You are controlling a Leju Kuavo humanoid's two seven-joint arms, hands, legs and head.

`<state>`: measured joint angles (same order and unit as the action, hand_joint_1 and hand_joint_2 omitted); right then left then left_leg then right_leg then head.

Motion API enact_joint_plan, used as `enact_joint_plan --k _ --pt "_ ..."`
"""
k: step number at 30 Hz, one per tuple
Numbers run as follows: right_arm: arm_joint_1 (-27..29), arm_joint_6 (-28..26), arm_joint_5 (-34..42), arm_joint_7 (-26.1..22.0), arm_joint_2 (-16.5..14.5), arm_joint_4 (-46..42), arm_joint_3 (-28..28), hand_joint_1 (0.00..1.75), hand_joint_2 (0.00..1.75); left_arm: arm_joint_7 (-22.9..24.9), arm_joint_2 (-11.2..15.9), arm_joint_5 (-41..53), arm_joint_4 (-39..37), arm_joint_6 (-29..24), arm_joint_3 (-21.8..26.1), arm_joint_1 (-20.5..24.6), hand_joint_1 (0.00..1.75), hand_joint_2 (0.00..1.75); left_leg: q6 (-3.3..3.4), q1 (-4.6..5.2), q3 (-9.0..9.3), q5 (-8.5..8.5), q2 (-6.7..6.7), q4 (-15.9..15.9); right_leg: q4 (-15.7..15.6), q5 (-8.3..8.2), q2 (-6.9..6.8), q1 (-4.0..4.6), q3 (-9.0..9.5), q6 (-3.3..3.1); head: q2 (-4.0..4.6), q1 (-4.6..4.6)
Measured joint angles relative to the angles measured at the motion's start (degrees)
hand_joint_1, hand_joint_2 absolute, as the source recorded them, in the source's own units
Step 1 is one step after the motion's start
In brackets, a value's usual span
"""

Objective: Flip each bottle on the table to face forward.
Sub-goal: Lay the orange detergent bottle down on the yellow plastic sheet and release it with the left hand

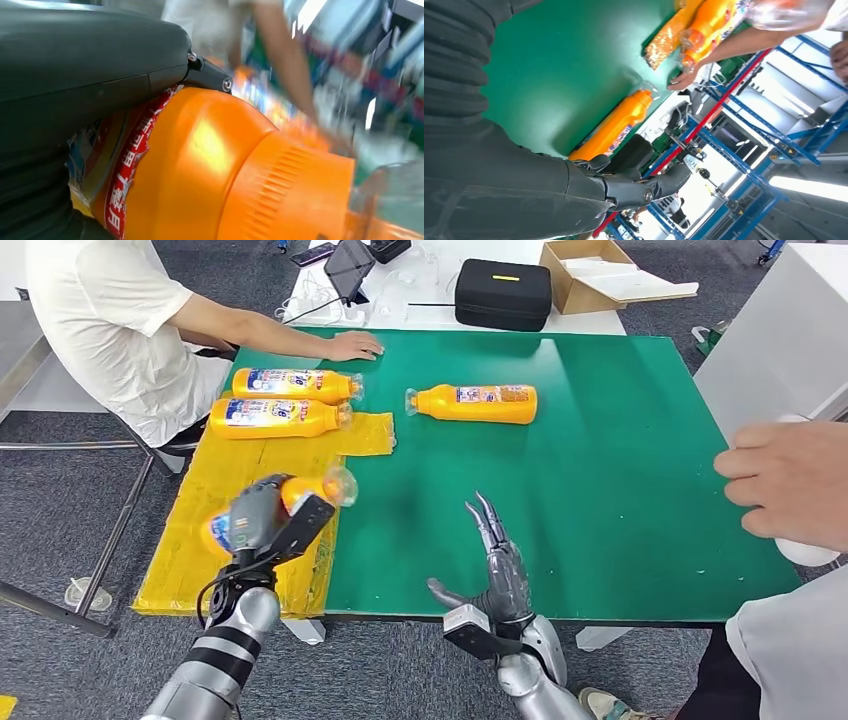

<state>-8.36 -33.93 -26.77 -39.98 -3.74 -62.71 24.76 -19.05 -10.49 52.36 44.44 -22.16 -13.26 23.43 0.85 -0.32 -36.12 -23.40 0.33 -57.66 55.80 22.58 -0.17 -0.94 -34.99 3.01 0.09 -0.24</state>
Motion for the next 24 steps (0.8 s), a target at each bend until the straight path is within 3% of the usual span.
enact_joint_plan --k 9,10,13,14,24 --pt "-2.8 1.5 2.7 0.0 0.2 0.0 3.4 0.0 1.75 -0.5 2.8 -0.7 -10.0 15.5 -5.3 8.3 1.68 1.75 -0.06 -0.01 0.02 0.06 -0.16 0.0 0.1 0.0 -0.06 0.0 0.05 -0.01 0.0 0.0" --pt "-3.1 1.6 3.0 0.0 0.3 0.0 3.8 0.0 1.75 -0.7 3.2 -0.7 -10.8 17.0 -5.9 9.2 1.38 1.75 -0.07 -0.01 0.03 0.07 -0.18 0.0 0.1 -0.01 -0.07 0.0 0.06 -0.01 0.0 0.0" --pt "-3.8 1.6 4.0 0.0 0.3 0.0 4.8 0.0 1.75 -0.8 4.0 -0.6 -13.1 19.4 -7.4 11.2 0.2 1.75 -0.06 -0.01 0.07 0.1 -0.19 0.0 0.1 -0.05 -0.07 0.0 0.09 -0.07 0.0 0.0" --pt "-4.0 1.6 4.3 0.0 0.3 0.0 5.1 0.0 1.75 -0.7 4.2 -0.5 -13.7 19.9 -7.8 11.8 0.07 1.75 -0.06 -0.01 0.07 0.12 -0.19 0.0 0.1 -0.06 -0.07 0.01 0.09 -0.09 0.0 0.0" --pt "-4.8 1.0 6.6 0.0 0.7 0.6 7.2 0.0 1.75 0.9 5.9 -0.8 -18.8 28.8 -10.3 14.8 0.0 1.75 -0.08 -0.02 0.05 0.15 -0.2 0.0 0.1 -0.1 -0.06 0.02 0.04 -0.1 0.0 0.01"
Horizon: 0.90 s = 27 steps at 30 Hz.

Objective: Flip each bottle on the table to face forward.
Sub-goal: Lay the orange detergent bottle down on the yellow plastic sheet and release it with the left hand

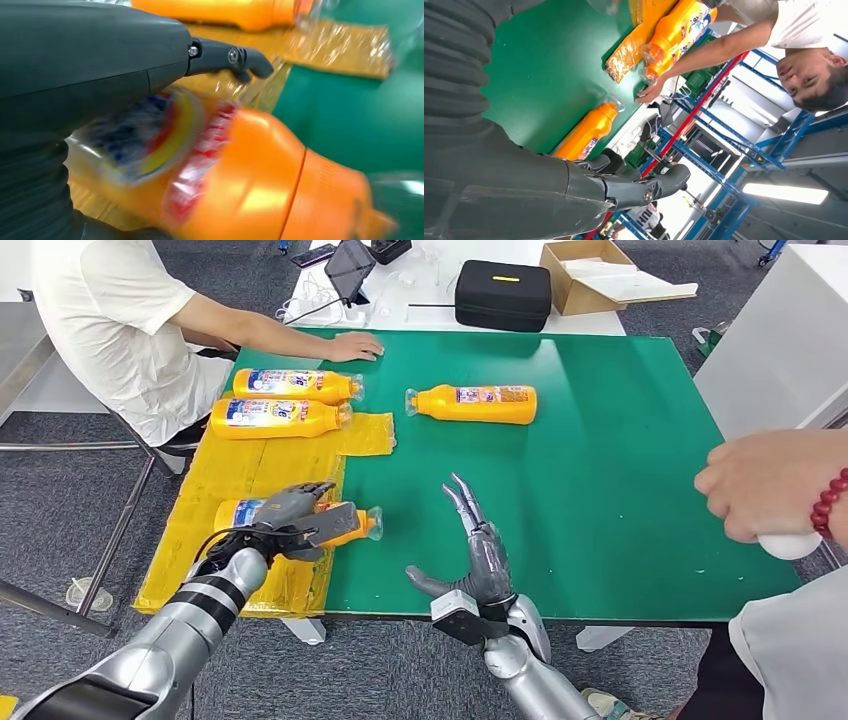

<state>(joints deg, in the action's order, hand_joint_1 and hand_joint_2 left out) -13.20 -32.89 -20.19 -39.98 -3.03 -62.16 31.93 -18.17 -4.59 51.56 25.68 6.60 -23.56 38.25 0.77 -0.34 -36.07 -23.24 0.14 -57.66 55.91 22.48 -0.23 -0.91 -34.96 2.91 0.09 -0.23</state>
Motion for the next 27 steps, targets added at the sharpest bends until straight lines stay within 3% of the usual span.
enact_joint_plan --k 20,24,27 --pt "-1.2 -0.5 1.2 0.0 0.2 1.6 1.9 0.0 1.75 2.5 1.0 -1.1 -3.1 3.0 -1.5 2.0 0.0 1.75 0.0 0.0 -0.03 0.0 -0.02 0.0 0.0 0.0 0.0 0.0 -0.01 0.0 0.0 -0.01" --pt "-1.5 -0.9 1.7 0.0 0.2 2.1 2.5 0.0 1.75 -0.5 1.1 -3.0 -3.2 2.7 -1.5 1.9 0.0 1.75 0.0 0.0 -0.03 0.0 -0.02 0.0 0.0 0.01 0.0 0.0 -0.02 0.0 0.0 -0.01" --pt "-1.6 -1.2 2.2 0.0 0.4 2.2 3.1 0.0 1.75 -7.1 1.3 -7.6 -2.4 3.1 -1.3 1.0 0.0 1.75 0.0 0.0 -0.03 0.0 -0.03 0.0 0.0 0.01 -0.02 -0.01 -0.02 0.0 0.0 0.01"
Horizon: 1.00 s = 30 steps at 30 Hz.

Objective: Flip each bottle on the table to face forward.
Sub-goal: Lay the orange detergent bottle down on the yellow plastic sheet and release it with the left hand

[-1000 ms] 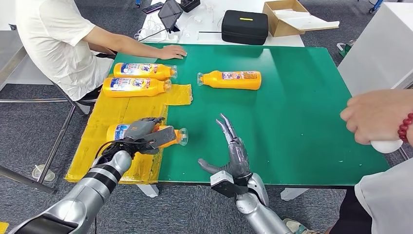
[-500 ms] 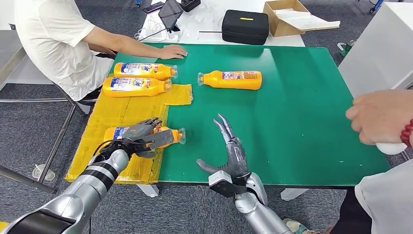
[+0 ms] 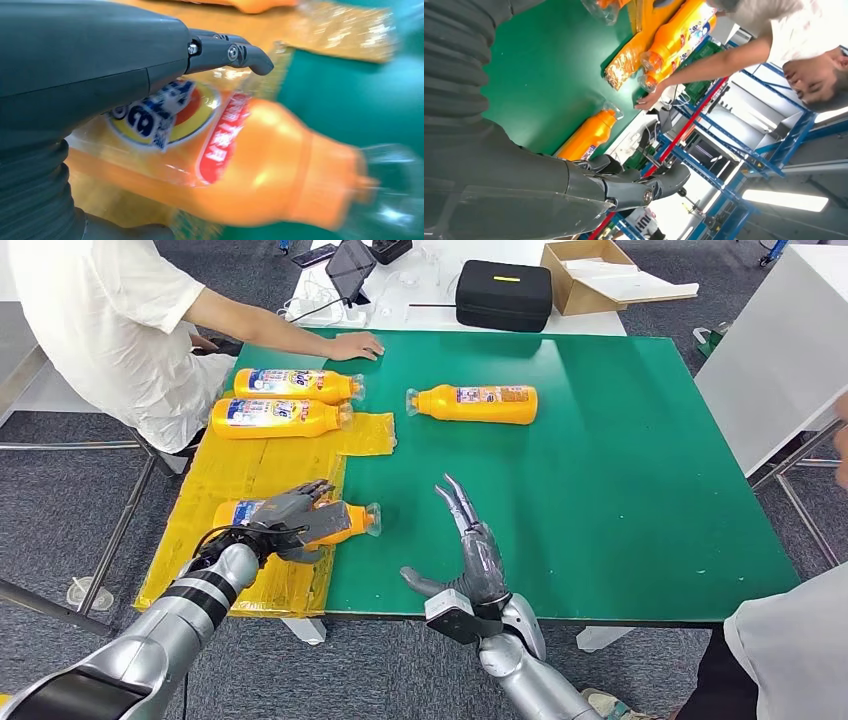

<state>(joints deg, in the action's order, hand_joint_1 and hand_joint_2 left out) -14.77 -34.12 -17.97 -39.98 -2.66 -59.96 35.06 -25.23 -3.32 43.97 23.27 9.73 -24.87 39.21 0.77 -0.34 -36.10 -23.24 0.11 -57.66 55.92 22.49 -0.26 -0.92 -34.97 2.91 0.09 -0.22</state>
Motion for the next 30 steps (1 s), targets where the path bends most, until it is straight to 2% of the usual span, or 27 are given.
enact_joint_plan --k 4,9,14,18,30 --pt "-0.1 -0.3 0.1 0.0 0.3 0.0 1.0 0.0 1.75 -8.1 -0.1 -7.7 4.4 0.6 0.2 -3.6 0.0 1.75 0.0 0.02 -0.01 -0.01 0.01 0.0 0.0 0.0 0.01 -0.02 -0.02 0.0 0.0 -0.01" --pt "0.8 -0.7 0.1 0.0 1.0 0.0 1.4 0.0 1.75 -12.6 -0.8 -13.9 13.6 -2.6 1.0 -10.4 0.0 1.75 0.01 0.04 -0.07 -0.03 0.01 0.0 0.0 0.02 0.0 -0.04 -0.09 0.01 0.0 -0.02" --pt "2.0 0.0 0.7 0.0 1.5 0.0 1.6 0.0 1.75 -13.3 -1.6 -16.2 22.2 -5.1 1.0 -15.9 0.0 1.75 0.0 0.03 -0.2 -0.03 0.01 0.0 0.0 0.02 0.01 -0.03 -0.23 0.01 0.0 -0.01" --pt "3.3 6.0 6.2 0.0 1.8 -1.2 1.3 0.0 1.75 -14.0 -2.0 -18.0 28.0 -6.6 0.8 -19.0 0.0 1.75 0.0 0.02 -0.21 -0.03 0.01 0.0 0.0 0.02 0.0 -0.03 -0.24 0.01 0.0 -0.01" --pt "4.3 9.0 8.6 0.0 1.8 -3.2 0.6 0.0 1.75 -14.1 -2.3 -18.6 33.6 -7.0 0.1 -21.4 0.0 1.75 0.01 0.02 -0.21 -0.02 0.01 0.0 0.0 0.02 0.0 -0.03 -0.24 0.01 0.0 -0.02"
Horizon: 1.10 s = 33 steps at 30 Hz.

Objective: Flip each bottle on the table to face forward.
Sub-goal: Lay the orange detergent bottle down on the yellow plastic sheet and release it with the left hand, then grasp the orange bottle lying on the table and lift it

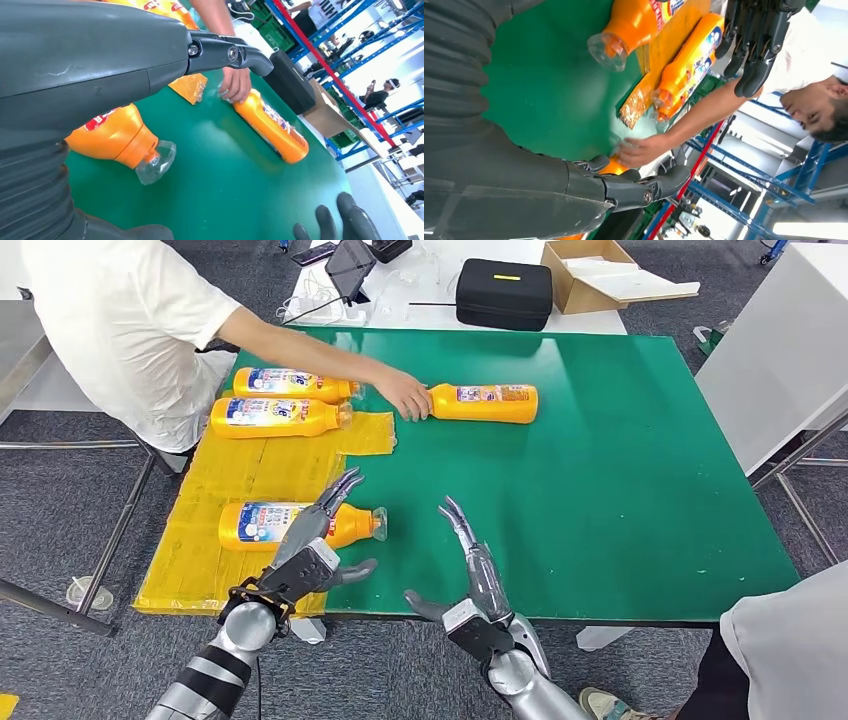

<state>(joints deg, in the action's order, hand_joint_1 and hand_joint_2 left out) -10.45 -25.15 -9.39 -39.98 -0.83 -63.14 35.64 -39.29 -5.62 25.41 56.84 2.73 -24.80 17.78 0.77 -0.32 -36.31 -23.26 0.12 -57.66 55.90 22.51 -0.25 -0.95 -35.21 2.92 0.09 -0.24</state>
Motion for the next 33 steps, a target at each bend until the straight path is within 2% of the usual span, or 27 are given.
enact_joint_plan --k 1,3,5,8,10,13,15,17,19,20,22,24,27,29,31,33 --pt "0.2 1.3 0.7 0.0 -0.1 -0.2 -0.4 0.0 1.75 0.0 0.0 -0.4 0.4 -0.2 -0.1 -0.2 0.0 1.75 0.0 0.0 0.0 0.0 0.0 0.0 0.0 0.0 0.0 0.0 0.0 0.0 0.0 0.01" --pt "0.8 5.9 2.9 0.0 -0.6 -0.5 -2.0 0.0 0.87 0.0 0.0 -1.8 1.6 -0.9 -0.4 -0.9 0.0 1.75 0.0 0.0 0.0 0.0 0.0 0.0 0.0 0.0 0.0 0.0 0.0 0.0 0.0 0.01" --pt "1.8 12.9 5.5 0.0 -1.7 -0.7 -5.1 0.0 0.0 0.6 0.0 -4.2 3.4 -1.8 -0.9 -1.9 0.0 1.75 0.0 0.0 -0.01 -0.01 0.0 0.0 0.0 0.0 0.0 0.0 0.0 0.0 0.0 0.01" --pt "4.0 23.3 10.3 0.0 -4.4 -1.3 -11.1 0.0 0.0 2.8 -0.7 -9.8 7.3 -4.4 -1.2 -4.7 0.0 1.75 0.0 0.0 -0.01 -0.02 -0.01 0.0 0.0 0.02 0.0 0.0 -0.02 0.0 0.0 0.03" --pt "6.2 27.4 14.4 0.0 -6.3 -2.9 -15.2 0.0 0.0 4.6 -2.2 -14.8 10.4 -8.3 -1.2 -7.4 0.0 1.75 0.01 0.0 -0.05 -0.04 -0.04 0.0 0.0 0.05 -0.04 0.0 -0.04 0.02 0.0 0.02" --pt "9.9 25.8 16.4 1.1 -8.7 -7.9 -20.2 0.0 0.0 6.8 -4.2 -24.5 14.1 -14.3 -1.9 -10.7 0.0 1.75 0.01 0.01 -0.11 -0.07 -0.09 0.0 0.0 0.12 -0.07 -0.01 -0.05 0.1 0.0 0.01" --pt "12.0 21.7 15.2 3.4 -9.5 -11.7 -22.0 0.0 0.0 8.7 -4.8 -31.4 15.9 -17.1 -3.0 -12.1 0.0 0.87 0.01 0.01 -0.12 -0.1 -0.08 0.0 0.0 0.12 -0.07 -0.02 -0.05 0.11 0.0 0.01" --pt "13.5 17.5 14.0 6.6 -9.9 -14.5 -22.6 0.0 0.87 10.7 -4.9 -35.4 16.9 -19.0 -4.2 -13.0 0.0 0.0 0.02 0.01 -0.11 -0.1 -0.08 0.0 0.0 0.12 -0.07 -0.02 -0.05 0.11 0.0 0.0" --pt "14.6 14.8 13.9 9.4 -10.1 -16.2 -22.6 0.0 1.75 11.6 -4.9 -36.6 17.4 -20.5 -5.2 -13.6 0.0 0.0 0.01 0.01 -0.11 -0.1 -0.08 0.0 0.0 0.11 -0.07 -0.01 -0.05 0.11 0.0 0.01" --pt "15.0 14.1 14.0 10.2 -10.0 -16.8 -22.6 0.0 1.75 11.7 -4.8 -36.7 17.4 -21.3 -5.5 -13.8 0.0 0.0 0.01 0.01 -0.1 -0.1 -0.07 0.0 0.0 0.11 -0.06 -0.01 -0.05 0.11 0.0 0.01" --pt "15.7 13.6 12.6 10.8 -9.6 -17.6 -22.3 0.0 1.75 11.9 -4.9 -37.2 17.5 -22.6 -5.9 -14.1 0.0 0.87 0.01 0.01 -0.09 -0.09 -0.06 0.0 0.0 0.1 -0.06 0.0 -0.06 0.11 0.0 0.02" --pt "16.0 12.0 7.1 9.9 -8.1 -18.0 -21.8 0.0 1.75 12.9 -4.9 -38.0 17.5 -22.9 -6.2 -14.2 0.0 1.75 0.01 0.01 -0.08 -0.08 -0.06 0.0 0.0 0.11 -0.06 -0.01 -0.05 0.11 0.0 0.03" --pt "15.8 4.0 -9.7 9.4 -5.3 -18.0 -21.5 0.0 1.75 15.8 -4.8 -42.8 17.5 -17.8 -7.0 -14.6 0.0 1.75 0.02 0.01 -0.1 -0.08 -0.11 0.0 0.0 0.11 -0.08 -0.02 0.0 0.13 0.0 0.01" --pt "14.9 -2.8 -22.9 11.7 -3.6 -16.9 -21.2 0.0 1.75 16.3 -4.6 -44.9 17.5 -14.1 -7.3 -15.1 0.0 1.75 0.03 0.02 -0.09 -0.1 -0.05 0.0 0.0 0.09 -0.06 -0.03 -0.02 0.14 0.0 0.01" --pt "13.3 -7.7 -34.6 15.1 -1.8 -14.3 -20.7 0.0 1.75 14.7 -4.6 -41.2 17.5 -14.7 -7.7 -15.2 0.0 1.75 0.03 0.03 -0.08 -0.11 -0.02 0.0 -0.1 0.08 -0.05 -0.03 -0.03 0.14 0.0 0.01" --pt "11.4 -9.7 -42.0 18.0 -0.1 -11.0 -20.2 0.0 1.75 12.9 -4.5 -35.4 17.5 -16.5 -8.1 -15.0 0.0 1.75 0.04 0.04 -0.08 -0.09 -0.07 0.0 -0.1 0.08 -0.08 -0.03 -0.01 0.15 0.0 0.01"
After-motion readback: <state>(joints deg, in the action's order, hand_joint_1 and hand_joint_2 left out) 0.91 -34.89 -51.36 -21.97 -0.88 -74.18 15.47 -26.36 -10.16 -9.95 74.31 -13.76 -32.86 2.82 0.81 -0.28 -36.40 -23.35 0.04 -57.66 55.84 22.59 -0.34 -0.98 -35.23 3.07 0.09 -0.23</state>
